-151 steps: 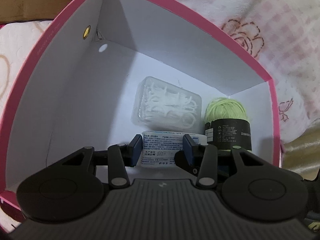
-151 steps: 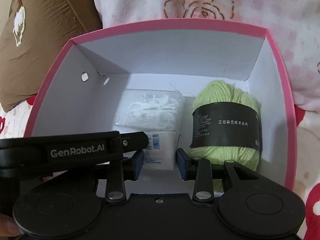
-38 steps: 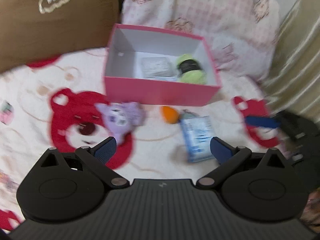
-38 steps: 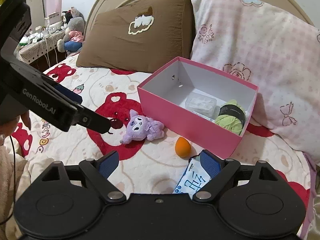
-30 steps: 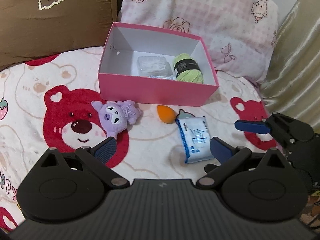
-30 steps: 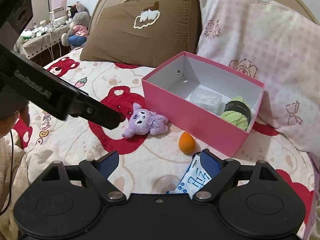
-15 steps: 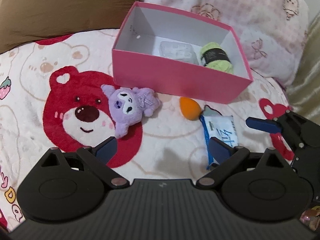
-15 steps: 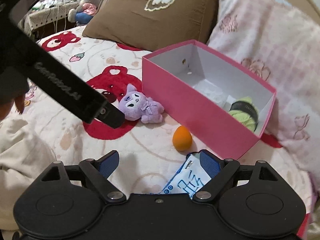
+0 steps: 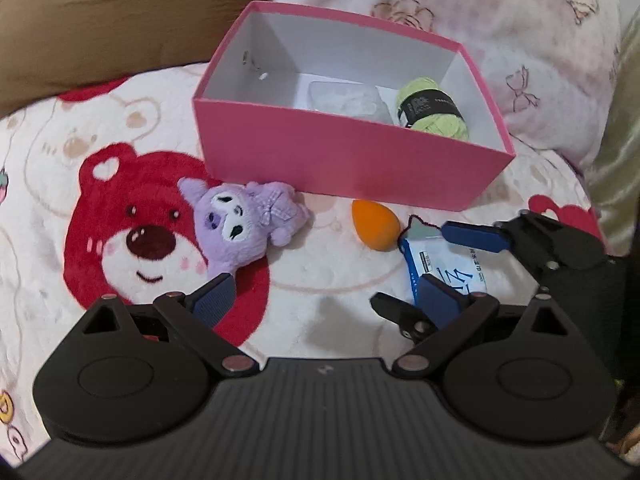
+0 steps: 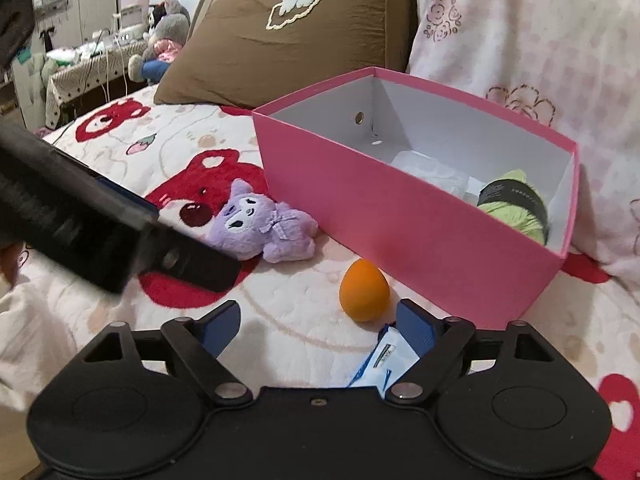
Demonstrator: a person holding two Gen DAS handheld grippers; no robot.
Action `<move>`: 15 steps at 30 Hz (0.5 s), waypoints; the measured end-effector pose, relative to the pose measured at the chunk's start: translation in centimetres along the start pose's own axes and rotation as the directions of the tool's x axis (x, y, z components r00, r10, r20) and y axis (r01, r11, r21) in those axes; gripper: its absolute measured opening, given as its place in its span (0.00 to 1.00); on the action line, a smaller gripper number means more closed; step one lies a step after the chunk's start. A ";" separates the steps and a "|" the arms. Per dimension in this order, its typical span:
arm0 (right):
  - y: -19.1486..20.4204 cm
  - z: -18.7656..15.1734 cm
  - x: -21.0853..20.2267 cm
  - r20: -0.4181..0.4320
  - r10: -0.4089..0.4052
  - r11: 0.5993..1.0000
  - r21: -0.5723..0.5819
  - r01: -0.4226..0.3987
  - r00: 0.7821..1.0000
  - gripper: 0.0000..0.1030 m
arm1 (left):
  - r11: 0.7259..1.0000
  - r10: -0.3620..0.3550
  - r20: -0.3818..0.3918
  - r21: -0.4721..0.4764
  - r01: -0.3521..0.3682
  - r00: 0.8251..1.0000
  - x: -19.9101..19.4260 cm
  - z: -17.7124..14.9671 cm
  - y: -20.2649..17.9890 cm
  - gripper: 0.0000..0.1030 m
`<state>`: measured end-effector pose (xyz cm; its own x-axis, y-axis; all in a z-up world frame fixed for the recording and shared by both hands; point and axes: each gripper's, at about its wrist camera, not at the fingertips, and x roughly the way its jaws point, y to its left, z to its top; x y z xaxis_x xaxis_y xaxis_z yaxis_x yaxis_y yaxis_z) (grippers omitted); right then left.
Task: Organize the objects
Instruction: 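Withdraw the left tool from the box toward the orange makeup sponge, then close the left gripper around the orange makeup sponge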
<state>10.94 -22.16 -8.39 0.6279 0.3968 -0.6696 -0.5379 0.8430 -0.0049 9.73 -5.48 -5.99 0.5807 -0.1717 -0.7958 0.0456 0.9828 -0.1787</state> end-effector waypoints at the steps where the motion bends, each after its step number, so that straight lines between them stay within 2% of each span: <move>1: -0.3 -0.2 0.3 0.003 0.004 1.000 0.010 -0.004 1.000 0.82 | 1.000 -0.007 0.008 -0.008 0.007 1.000 0.1 0.1 0.0 0.95; 7: -1.4 -0.7 2.0 0.007 0.007 0.999 0.039 -0.007 1.000 0.77 | 0.991 -0.105 0.045 -0.078 0.109 0.993 2.3 1.0 0.1 0.95; 10: -1.8 -0.8 2.6 0.014 0.025 0.999 0.042 -0.025 1.000 0.72 | 0.992 -0.102 -0.026 -0.076 0.100 0.994 4.7 1.5 -0.6 0.95; 13: -2.1 -0.9 3.0 0.018 0.033 0.998 0.045 -0.034 0.999 0.60 | 0.993 -0.099 -0.004 -0.056 0.099 0.995 6.0 1.5 -1.2 0.95; 15: -2.3 -1.0 3.2 0.022 0.030 0.999 0.043 -0.031 0.999 0.58 | 0.994 -0.098 0.020 -0.046 0.099 0.995 6.6 1.5 -1.4 0.94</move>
<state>13.61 -23.19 -11.25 0.6236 0.4303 -0.6526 -0.5328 0.8449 0.0479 14.73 -7.87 -10.08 0.5898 -0.2658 -0.7625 0.0653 0.9569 -0.2830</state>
